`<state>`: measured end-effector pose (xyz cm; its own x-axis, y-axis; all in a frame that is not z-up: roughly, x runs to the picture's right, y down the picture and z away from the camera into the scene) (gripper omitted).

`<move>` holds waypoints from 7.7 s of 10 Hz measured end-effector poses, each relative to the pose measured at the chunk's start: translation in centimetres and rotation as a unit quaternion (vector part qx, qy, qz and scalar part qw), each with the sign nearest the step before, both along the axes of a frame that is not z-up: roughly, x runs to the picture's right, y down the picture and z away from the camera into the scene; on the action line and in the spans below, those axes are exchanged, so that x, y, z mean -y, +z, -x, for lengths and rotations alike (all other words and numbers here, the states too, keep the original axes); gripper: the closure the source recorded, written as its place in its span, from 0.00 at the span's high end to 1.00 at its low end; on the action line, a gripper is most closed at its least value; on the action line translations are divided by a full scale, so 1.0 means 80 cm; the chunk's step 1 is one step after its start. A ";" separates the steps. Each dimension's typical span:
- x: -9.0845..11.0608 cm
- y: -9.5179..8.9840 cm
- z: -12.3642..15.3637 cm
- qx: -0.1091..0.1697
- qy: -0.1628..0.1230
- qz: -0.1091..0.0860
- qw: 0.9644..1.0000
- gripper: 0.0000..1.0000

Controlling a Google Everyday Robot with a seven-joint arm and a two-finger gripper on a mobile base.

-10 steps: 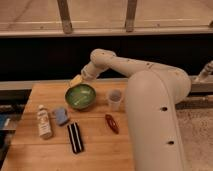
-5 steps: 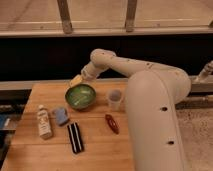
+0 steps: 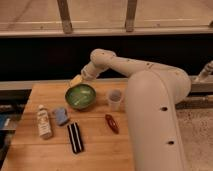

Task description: Place the eraser on the white sponge

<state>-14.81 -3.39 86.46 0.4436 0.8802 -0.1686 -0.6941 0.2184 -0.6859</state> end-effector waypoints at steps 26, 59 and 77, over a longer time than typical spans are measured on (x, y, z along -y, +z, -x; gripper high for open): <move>-0.231 -0.109 -0.001 -0.032 -0.166 0.108 0.980 0.80; -0.363 -0.078 0.055 -0.067 -0.216 0.225 0.948 0.01; -0.216 -0.102 0.019 0.006 -0.117 0.065 0.991 0.00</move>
